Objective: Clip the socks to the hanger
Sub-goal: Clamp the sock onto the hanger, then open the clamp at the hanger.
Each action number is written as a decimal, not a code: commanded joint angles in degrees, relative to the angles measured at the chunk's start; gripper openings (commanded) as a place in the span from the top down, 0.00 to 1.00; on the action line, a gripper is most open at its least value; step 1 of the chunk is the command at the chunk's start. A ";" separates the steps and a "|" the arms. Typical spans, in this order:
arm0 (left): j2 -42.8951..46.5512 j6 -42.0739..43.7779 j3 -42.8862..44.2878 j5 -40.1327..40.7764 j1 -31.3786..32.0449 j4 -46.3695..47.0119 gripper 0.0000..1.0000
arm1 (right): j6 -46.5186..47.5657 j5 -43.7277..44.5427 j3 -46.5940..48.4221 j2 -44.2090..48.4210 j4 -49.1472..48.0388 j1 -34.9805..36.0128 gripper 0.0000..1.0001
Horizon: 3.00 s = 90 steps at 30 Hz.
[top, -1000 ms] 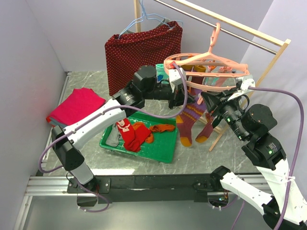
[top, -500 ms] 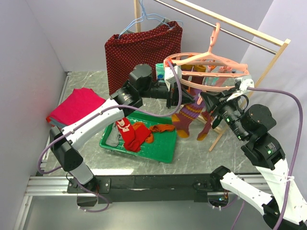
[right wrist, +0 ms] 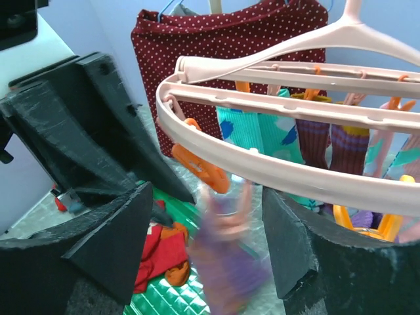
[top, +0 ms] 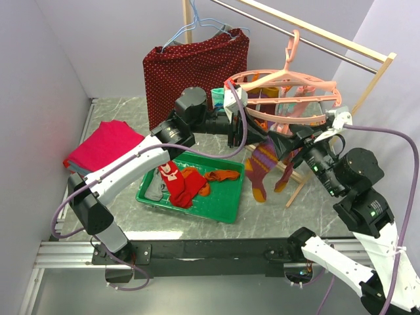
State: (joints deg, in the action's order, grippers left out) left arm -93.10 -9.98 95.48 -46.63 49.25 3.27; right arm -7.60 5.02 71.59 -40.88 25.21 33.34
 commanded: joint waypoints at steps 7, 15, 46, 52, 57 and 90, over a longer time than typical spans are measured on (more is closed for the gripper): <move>5.11 -0.13 -2.93 6.98 0.05 -0.02 0.25 | -0.05 4.39 0.30 2.12 -1.40 -0.03 0.24; 11.88 -2.23 -10.74 24.02 0.05 -1.51 0.05 | 1.35 -2.37 2.50 1.69 2.47 -0.12 0.25; 5.65 -8.13 -17.00 26.24 -0.74 20.20 0.10 | 2.50 -9.41 1.27 2.03 5.64 -0.03 0.33; 3.89 -8.48 -15.59 25.19 -0.74 21.51 0.16 | 2.67 -10.11 0.65 2.65 5.64 -0.03 0.33; 2.75 -10.06 -14.36 23.69 -0.65 23.80 0.29 | 2.32 -11.78 1.09 2.30 5.81 -0.03 0.33; 3.63 -6.37 -16.55 32.83 7.08 27.49 0.76 | -6.29 0.79 3.03 -2.80 2.74 0.06 0.50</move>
State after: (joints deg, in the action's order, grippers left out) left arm -90.72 -16.93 79.09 -16.88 55.59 25.43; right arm -13.13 3.86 73.17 -42.96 30.65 33.34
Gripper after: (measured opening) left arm 0.271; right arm 0.505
